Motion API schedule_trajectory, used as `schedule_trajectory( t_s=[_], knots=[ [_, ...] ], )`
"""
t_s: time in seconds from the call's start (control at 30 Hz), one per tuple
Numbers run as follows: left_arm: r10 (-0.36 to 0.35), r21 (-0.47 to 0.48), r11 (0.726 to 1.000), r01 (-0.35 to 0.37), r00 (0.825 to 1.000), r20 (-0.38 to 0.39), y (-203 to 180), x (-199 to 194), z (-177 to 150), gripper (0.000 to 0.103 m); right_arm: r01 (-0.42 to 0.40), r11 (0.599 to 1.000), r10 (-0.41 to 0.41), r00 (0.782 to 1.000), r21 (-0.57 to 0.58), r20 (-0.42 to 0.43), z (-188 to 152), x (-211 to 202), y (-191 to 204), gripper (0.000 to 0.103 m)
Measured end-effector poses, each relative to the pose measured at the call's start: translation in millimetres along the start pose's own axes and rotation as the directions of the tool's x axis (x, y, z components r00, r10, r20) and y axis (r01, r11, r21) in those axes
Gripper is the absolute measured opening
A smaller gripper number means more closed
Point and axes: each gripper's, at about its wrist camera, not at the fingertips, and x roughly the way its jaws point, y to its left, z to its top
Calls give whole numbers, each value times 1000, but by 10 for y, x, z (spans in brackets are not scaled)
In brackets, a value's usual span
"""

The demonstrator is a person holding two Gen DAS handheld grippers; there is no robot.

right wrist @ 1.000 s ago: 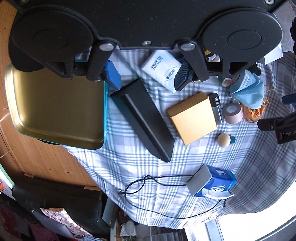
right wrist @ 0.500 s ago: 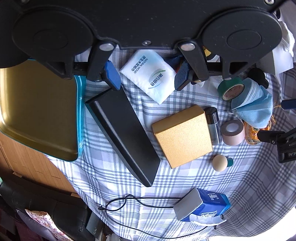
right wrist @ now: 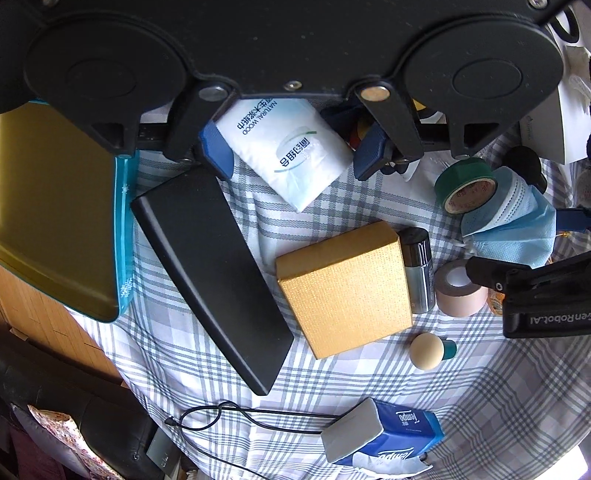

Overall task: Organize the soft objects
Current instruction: 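Grasp the white tissue packet with the right tool while the left tool grasps the blue face mask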

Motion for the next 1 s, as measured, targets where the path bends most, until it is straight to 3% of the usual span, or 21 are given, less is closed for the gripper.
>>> schedule_trajectory(
  t_s=[0.33,0.43,0.5,0.73,1.0],
  knots=[
    [31,72,997,-28,999,-34,-169,223,-64,102,-42,999,41,998,-24,-52,-55,100,32,73],
    [27,85,996,-23,999,-38,-208,271,-73,102,-79,997,78,993,-6,-94,-64,144,18,50],
    [17,88,996,-14,999,-37,-221,287,-67,102,-46,998,43,996,-31,-77,-85,116,52,37],
    [-15,87,996,18,999,-33,-235,304,-67,100,-65,998,65,996,3,-60,-104,-18,17,31],
    [-79,91,993,79,997,-2,-245,161,-75,52,-97,994,97,995,52,2,-81,-208,-63,29]
  ],
)
